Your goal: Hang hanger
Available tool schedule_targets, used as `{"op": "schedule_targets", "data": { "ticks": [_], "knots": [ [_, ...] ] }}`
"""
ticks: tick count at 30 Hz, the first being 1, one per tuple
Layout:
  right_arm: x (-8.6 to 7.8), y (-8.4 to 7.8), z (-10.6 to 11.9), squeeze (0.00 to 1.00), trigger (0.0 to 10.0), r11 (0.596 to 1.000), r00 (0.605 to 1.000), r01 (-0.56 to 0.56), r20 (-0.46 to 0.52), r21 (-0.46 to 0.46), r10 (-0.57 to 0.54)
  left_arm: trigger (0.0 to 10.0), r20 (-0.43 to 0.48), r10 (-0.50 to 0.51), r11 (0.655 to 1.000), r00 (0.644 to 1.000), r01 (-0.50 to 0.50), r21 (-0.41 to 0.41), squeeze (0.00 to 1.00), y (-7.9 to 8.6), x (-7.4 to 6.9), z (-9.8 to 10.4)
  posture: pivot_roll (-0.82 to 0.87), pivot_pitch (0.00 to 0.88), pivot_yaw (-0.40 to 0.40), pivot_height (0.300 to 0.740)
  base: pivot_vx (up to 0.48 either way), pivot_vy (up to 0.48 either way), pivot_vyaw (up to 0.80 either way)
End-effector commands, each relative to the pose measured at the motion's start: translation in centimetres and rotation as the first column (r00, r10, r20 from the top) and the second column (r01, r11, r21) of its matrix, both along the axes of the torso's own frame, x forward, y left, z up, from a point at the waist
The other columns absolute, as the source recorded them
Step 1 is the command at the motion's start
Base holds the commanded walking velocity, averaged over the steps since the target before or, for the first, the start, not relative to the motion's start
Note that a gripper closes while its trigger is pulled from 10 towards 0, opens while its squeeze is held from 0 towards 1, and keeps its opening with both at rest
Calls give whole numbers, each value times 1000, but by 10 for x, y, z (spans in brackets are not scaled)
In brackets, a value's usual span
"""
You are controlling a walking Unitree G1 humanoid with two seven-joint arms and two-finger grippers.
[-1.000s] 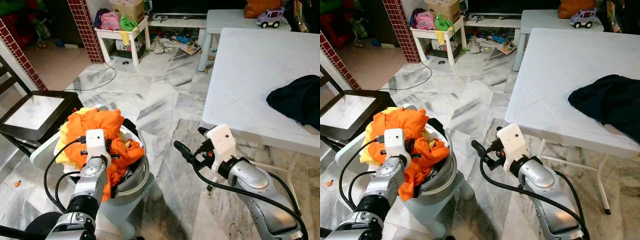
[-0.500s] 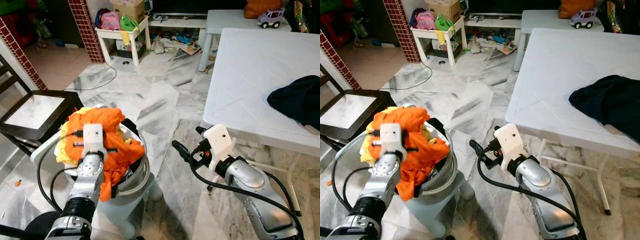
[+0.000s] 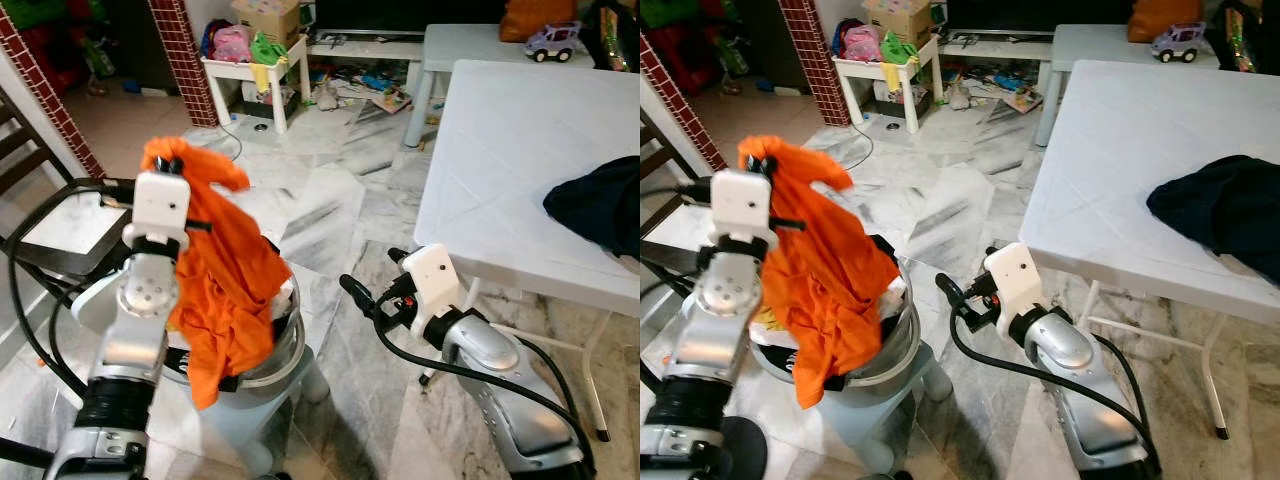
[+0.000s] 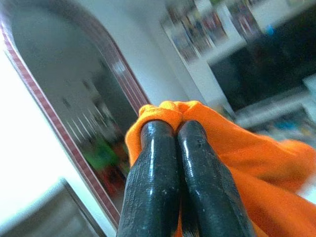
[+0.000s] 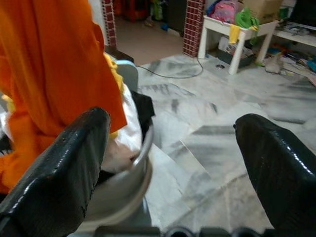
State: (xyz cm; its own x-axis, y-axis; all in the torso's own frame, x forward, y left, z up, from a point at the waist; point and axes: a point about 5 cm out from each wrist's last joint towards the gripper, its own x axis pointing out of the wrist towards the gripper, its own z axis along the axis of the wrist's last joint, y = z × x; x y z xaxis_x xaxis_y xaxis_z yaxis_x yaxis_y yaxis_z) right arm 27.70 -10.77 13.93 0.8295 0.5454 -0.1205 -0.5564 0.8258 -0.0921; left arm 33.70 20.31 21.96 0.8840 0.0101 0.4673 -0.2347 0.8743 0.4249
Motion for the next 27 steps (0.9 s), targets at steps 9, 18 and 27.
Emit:
{"op": "schedule_targets", "data": {
  "ticks": [9,18,27],
  "knots": [
    [3,6,-4,0,10000,1000,1000,11,10,10,-11,0,228,-125,975,966,77,207,0,-26,-27,55,-72,14,107,740,0,0,0],
    [0,5,-8,0,10000,1000,1000,2,-3,-5,-2,0,-187,26,997,982,-40,-73,0,7,-60,-54,-54,34,82,740,0,0,0],
    [2,5,-9,0,10000,1000,1000,-12,2,-19,12,0,-573,108,927,812,-291,-237,0,42,-100,-137,-49,40,80,740,0,0,0]
  ]
}}
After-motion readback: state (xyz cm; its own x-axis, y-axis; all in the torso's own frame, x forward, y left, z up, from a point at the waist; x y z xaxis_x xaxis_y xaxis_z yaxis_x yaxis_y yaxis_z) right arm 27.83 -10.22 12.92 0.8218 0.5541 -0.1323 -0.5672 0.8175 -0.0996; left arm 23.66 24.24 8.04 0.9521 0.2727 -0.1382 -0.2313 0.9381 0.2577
